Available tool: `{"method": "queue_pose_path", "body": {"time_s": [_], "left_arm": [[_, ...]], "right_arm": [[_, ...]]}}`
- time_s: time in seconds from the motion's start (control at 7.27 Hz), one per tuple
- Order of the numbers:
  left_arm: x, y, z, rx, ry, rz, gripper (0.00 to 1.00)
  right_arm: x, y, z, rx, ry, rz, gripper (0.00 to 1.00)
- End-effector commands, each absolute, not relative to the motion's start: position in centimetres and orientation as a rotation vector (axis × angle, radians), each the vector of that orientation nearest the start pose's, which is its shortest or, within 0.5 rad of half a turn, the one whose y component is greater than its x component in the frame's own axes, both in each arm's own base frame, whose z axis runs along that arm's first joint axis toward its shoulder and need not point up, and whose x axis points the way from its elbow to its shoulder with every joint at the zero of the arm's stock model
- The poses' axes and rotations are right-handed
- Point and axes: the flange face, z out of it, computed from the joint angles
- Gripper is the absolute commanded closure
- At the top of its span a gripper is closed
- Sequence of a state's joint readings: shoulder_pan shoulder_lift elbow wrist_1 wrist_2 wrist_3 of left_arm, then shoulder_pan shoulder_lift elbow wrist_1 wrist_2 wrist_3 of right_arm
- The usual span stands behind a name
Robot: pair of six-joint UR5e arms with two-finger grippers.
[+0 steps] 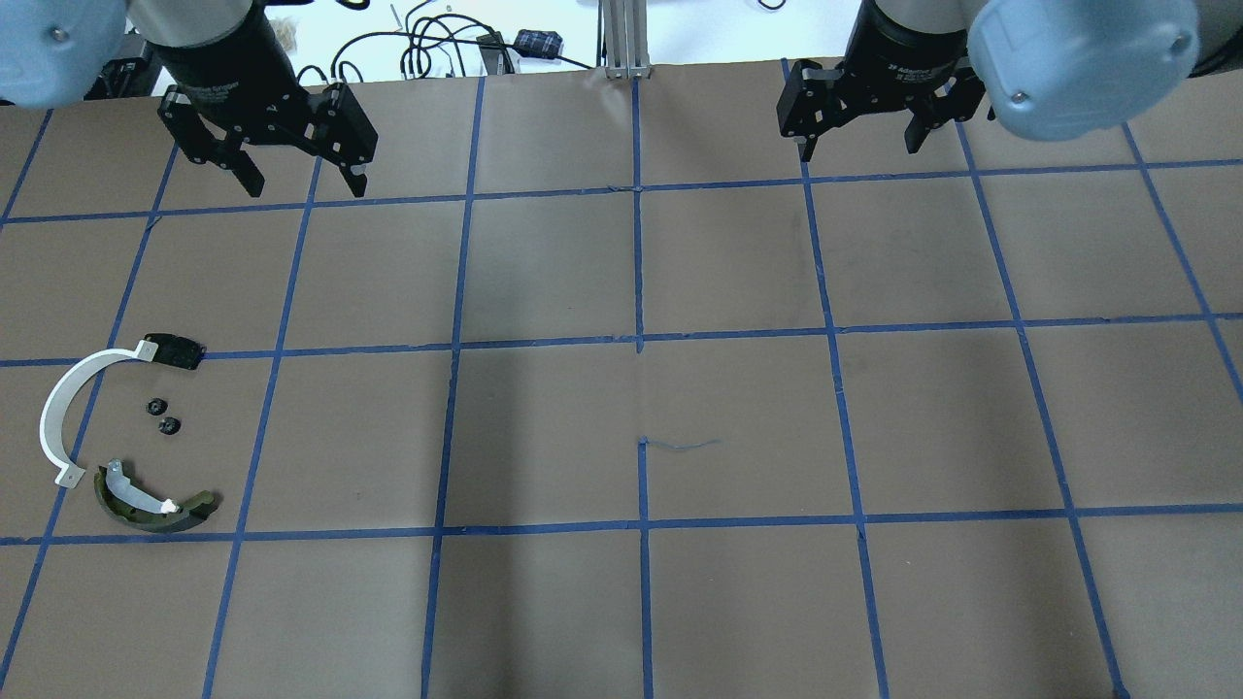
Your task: Place bearing gear from tray to pile
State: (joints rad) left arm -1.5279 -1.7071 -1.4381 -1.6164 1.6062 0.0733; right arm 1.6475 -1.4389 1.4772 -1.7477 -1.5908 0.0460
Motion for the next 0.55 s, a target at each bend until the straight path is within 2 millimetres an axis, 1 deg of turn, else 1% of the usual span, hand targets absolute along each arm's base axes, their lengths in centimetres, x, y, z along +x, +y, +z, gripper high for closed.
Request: {"method": "queue_pose_path", "body": {"time_s": [0.0, 0.28, 0.41], "left_arm": [[-10.84, -52.31, 46.49, 0.039, 3.109, 0.065, 0.0], [-10.62, -52.3, 46.57, 0.042, 3.111, 0.062, 0.0], [-10.42, -52.76, 45.87, 0.037, 3.11, 0.082, 0.0]], "right_arm": [[17.38, -54.84, 48.31, -0.046, 3.145, -0.217, 0.0], [17.39, -54.86, 48.39, -0.046, 3.145, -0.219, 0.0], [17.38, -54.84, 48.31, -0.046, 3.145, -0.217, 0.0]]}}
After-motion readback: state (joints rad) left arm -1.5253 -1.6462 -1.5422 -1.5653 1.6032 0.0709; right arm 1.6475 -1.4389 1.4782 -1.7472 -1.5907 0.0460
